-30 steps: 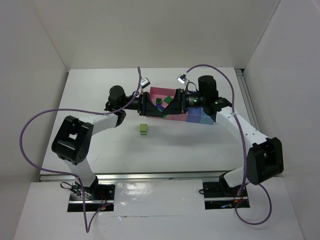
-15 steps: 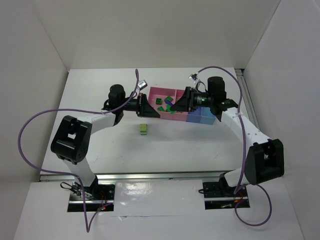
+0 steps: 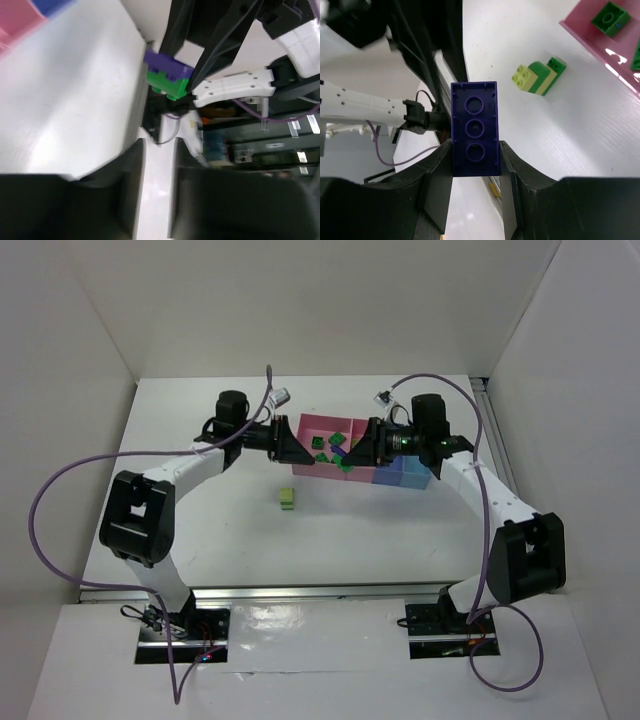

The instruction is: Sort the legos into containers by color

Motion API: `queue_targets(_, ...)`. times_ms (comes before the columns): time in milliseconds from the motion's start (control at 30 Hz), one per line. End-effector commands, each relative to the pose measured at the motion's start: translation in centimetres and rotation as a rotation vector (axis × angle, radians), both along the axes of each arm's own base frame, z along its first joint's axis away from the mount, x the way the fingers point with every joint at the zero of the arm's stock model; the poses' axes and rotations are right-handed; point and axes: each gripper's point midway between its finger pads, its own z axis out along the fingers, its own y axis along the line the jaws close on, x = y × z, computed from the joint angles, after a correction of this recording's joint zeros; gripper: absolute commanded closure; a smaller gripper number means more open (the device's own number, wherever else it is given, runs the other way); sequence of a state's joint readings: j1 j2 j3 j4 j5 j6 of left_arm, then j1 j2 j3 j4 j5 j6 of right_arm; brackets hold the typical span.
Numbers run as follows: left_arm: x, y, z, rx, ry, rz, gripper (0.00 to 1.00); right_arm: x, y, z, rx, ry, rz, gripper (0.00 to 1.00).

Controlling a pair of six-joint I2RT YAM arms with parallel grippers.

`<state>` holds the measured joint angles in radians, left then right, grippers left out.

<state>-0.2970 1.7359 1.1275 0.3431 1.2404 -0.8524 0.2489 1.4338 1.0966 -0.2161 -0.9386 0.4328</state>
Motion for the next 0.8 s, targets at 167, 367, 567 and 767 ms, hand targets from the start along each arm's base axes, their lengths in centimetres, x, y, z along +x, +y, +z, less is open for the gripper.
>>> queue_targets(167,4.3,4.7,2.0,0.238,-0.164,0.193,0.46,0.5,-0.3,-3.2,-0.199,0.027,-0.033,0.85)
queue_targets(367,6.0,7.4,-4.5,0.634,-0.043,0.388,0.5,0.0,0.6,-12.3,-0.599,0.096,-0.142,0.85)
queue_targets(567,6.1,8.7,-5.2,0.689,-0.019,0.485,0.53,0.5,3.1,-16.0,-0.649,0.069,-0.227,0.79)
queue_targets(767,6.8,9.8,-5.1,0.736,-0.044,0.557,0.5,0.1,2.8,-18.9,-0.754,0.003,-0.278,0.4)
